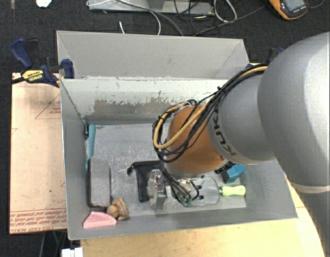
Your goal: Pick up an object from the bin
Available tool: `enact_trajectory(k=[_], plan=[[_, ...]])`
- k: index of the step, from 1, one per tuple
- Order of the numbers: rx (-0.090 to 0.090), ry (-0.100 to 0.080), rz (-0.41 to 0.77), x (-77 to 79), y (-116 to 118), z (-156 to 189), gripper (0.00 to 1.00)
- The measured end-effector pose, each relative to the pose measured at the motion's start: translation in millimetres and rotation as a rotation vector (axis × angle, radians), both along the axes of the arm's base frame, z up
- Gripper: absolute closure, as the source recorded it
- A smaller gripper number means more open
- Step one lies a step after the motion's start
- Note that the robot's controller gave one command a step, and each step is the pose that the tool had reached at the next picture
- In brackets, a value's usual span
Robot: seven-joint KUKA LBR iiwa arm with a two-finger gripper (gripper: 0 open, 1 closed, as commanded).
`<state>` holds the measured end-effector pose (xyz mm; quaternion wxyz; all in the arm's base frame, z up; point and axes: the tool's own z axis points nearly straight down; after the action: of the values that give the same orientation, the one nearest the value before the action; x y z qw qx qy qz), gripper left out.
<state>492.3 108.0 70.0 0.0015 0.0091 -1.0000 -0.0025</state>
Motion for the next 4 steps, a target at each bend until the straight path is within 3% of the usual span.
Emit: enact_trajectory(k=[2,3,4], plan=[[0.001,0.000,-0.001,0.1,0,5,1.00],[-0.001,0.008,-0.001,-2.3,0,45,1.00],[0.002,-0.003,-0.001,0.6,0,77,1.00]])
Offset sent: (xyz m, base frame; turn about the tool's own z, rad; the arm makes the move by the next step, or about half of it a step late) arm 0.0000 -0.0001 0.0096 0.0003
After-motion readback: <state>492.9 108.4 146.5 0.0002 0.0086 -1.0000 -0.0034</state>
